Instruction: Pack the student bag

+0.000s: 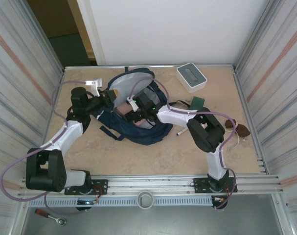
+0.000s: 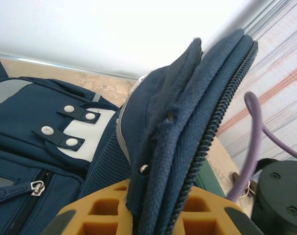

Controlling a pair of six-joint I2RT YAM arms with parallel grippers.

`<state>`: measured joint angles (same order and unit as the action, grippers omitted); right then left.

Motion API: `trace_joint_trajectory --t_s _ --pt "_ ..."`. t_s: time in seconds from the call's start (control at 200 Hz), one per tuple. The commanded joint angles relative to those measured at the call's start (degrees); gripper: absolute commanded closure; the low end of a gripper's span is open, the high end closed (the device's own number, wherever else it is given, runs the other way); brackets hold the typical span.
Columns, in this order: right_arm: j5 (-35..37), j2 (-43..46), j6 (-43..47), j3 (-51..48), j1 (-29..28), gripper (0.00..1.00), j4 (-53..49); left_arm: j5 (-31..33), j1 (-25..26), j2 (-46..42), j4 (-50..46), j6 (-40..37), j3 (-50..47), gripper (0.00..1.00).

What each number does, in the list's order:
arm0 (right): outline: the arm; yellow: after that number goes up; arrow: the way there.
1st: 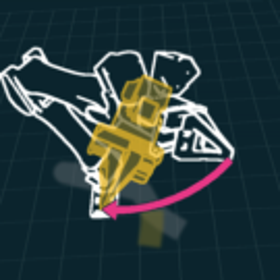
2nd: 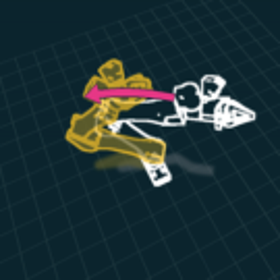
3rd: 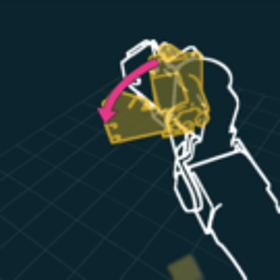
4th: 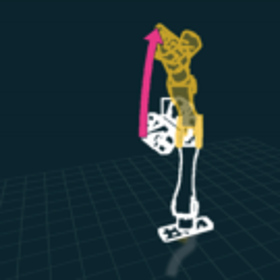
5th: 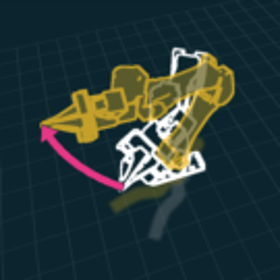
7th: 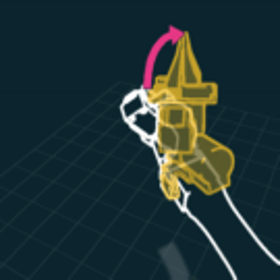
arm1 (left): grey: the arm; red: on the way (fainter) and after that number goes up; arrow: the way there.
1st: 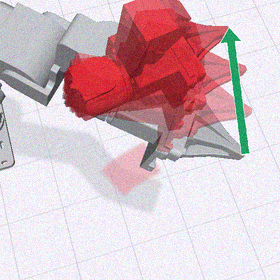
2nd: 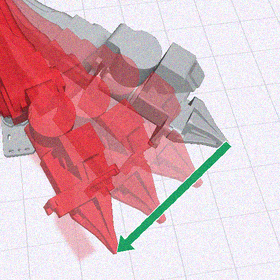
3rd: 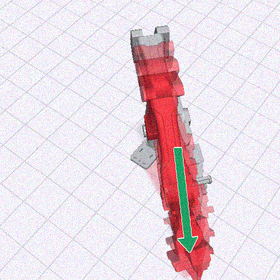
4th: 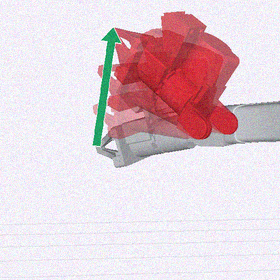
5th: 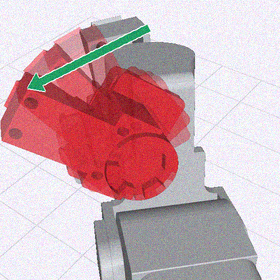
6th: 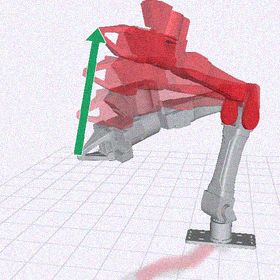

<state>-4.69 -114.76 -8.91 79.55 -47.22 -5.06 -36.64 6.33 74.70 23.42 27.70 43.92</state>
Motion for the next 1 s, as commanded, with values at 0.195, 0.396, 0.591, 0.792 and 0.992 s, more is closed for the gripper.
trace_joint_trajectory --t_s 0.195,0.396,0.591,0.792,0.992 --pt "-4.23 5.84 -6.47 -10.11 1.27 0.19 6.17 -3.12 -0.15 -1.04 8.56 -1.06 -0.45 1.00" --pt "-6.73 -0.18 -8.31 -4.93 -0.18 0.42 8.49 -3.95 -0.15 -1.22 8.35 -1.97 -2.18 1.00" --pt "-5.77 -1.88 -9.05 1.32 -1.38 0.45 10.97 -3.98 -0.09 -1.13 9.15 -1.53 -4.10 1.00" --pt "-4.85 3.38 -8.87 -1.47 -1.39 0.25 10.87 -2.88 -0.09 -1.13 7.81 -2.71 -5.14 1.00" --pt "3.49 17.54 -7.58 -12.84 -0.66 0.12 5.63 -2.04 -0.23 -1.48 6.66 -4.40 -5.51 1.00"
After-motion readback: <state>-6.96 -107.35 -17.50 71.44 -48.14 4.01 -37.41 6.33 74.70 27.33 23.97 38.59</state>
